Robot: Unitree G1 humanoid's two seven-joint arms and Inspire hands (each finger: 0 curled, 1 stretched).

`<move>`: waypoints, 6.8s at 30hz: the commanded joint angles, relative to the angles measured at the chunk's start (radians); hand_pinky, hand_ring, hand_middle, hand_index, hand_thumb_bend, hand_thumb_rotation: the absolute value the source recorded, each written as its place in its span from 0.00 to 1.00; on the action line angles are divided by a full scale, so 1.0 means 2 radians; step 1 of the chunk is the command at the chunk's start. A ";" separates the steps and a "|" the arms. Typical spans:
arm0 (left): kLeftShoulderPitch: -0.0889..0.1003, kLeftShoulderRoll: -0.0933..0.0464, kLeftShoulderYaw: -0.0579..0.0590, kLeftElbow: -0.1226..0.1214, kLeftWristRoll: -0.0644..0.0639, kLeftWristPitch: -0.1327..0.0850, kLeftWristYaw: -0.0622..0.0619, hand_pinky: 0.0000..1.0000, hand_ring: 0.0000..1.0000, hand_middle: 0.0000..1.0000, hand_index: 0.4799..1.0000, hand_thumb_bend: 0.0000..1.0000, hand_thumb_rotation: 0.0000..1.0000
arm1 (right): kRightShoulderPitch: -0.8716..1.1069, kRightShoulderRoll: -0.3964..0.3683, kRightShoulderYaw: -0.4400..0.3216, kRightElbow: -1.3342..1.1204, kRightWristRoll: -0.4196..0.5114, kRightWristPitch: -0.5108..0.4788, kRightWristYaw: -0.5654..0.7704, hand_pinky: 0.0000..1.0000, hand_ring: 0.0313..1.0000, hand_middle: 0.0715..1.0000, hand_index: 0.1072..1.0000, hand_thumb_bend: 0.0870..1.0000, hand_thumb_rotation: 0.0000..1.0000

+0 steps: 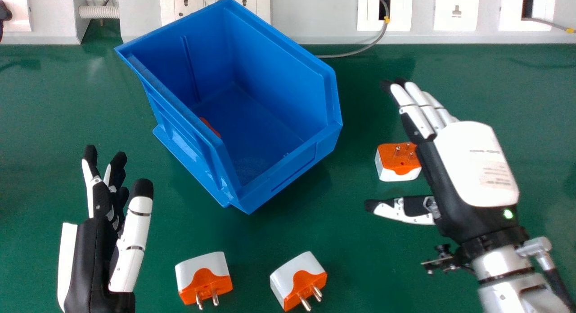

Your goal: Pick all objects and put in blue box

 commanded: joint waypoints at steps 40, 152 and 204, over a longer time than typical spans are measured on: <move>0.023 0.003 0.004 -0.026 -0.019 -0.004 -0.009 1.00 1.00 0.98 0.94 0.40 0.78 | -0.340 -0.011 0.137 0.420 -0.053 0.046 0.078 0.71 0.81 0.83 0.80 0.54 0.13; 0.029 0.007 0.012 -0.058 -0.006 0.024 -0.017 1.00 1.00 0.99 0.98 0.46 0.84 | -0.325 0.081 0.068 0.097 0.004 0.011 0.132 0.17 0.20 0.26 0.42 0.44 0.13; 0.031 -0.007 0.000 -0.066 -0.002 0.028 -0.005 1.00 1.00 0.99 0.96 0.42 0.82 | -0.398 0.123 0.131 0.262 -0.007 0.015 0.020 0.60 0.73 0.77 0.76 0.45 0.12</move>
